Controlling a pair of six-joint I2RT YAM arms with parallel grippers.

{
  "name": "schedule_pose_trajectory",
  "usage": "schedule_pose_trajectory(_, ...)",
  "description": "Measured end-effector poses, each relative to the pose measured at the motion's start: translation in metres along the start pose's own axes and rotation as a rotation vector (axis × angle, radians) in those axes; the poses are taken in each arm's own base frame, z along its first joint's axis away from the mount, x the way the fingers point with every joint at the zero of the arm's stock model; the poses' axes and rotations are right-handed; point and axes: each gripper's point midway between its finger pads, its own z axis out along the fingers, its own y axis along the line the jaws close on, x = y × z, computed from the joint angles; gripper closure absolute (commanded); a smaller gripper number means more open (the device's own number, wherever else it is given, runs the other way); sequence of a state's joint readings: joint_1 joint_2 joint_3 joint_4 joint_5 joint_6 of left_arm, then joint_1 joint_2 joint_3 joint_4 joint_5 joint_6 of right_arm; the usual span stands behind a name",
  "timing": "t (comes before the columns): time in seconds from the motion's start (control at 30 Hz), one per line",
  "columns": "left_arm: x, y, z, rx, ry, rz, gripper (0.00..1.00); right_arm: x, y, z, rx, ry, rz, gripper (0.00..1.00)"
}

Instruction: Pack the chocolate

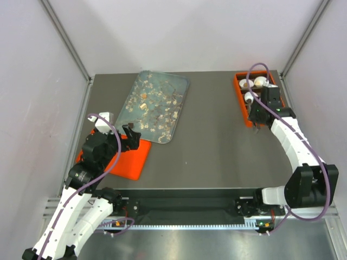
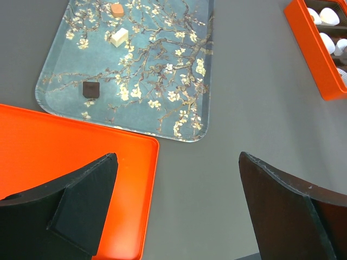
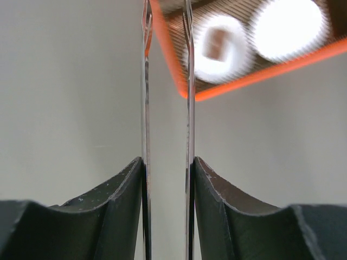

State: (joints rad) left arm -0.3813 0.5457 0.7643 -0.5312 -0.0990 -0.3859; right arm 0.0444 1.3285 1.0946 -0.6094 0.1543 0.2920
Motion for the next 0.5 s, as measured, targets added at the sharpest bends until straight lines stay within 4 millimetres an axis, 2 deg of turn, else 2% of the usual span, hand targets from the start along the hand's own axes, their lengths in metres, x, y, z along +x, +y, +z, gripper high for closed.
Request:
schedule_pose_trajectory(0.1, 0.000, 0.000, 0.000, 0.000, 0.000, 0.000, 0.02, -0.008, 0.039, -0.010, -0.086, -0.057, -0.060, 0.60)
schedule_pose_trajectory(0.17, 0.000, 0.000, 0.000, -0.002, -0.001, 0.000, 0.02, -0.006, 0.067, -0.015, -0.145, -0.080, -0.103, 0.60)
schedule_pose_trajectory(0.3, 0.000, 0.001, 0.000, -0.006, -0.003, 0.000, 0.02, 0.009, 0.134, -0.022, -0.284, -0.101, -0.205, 0.60)
schedule_pose_trajectory(0.5, -0.001, 0.003, 0.000, -0.016, -0.006, 0.000, 0.02, 0.032, 0.243, -0.017, -0.468, -0.120, -0.377, 0.60)
